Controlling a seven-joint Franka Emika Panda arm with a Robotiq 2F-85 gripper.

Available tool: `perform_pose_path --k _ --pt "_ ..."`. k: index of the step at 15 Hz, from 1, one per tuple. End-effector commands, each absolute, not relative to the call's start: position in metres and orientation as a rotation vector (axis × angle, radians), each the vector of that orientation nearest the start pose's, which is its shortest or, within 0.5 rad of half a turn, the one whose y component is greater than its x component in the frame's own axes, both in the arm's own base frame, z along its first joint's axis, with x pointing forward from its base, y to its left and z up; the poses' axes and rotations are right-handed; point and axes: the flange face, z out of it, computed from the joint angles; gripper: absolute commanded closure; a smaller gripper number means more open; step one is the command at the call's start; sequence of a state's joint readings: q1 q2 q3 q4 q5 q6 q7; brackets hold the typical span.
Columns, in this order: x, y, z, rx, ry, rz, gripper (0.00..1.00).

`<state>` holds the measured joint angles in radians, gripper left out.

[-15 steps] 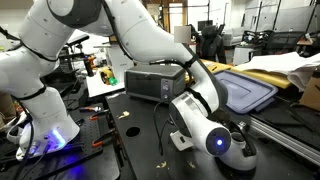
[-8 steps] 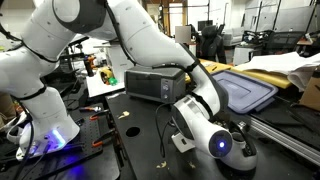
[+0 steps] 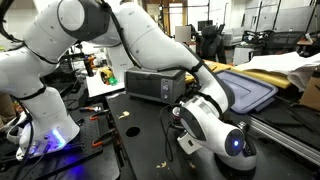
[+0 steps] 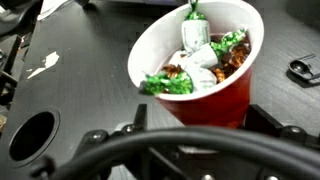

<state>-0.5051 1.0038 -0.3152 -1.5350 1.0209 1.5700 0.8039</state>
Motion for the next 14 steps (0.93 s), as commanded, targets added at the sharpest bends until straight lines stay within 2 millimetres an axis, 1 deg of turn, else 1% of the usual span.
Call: perform_pose_path --k 1,8,14 --pt "0.487 -0.373 0.05 -1.197 1.945 1.089 0.0" --pt "0.494 -0.371 0.043 -1.246 1.87 1.133 0.0" --pt "0.501 -0.359 0.039 -1.253 1.837 1.155 0.0"
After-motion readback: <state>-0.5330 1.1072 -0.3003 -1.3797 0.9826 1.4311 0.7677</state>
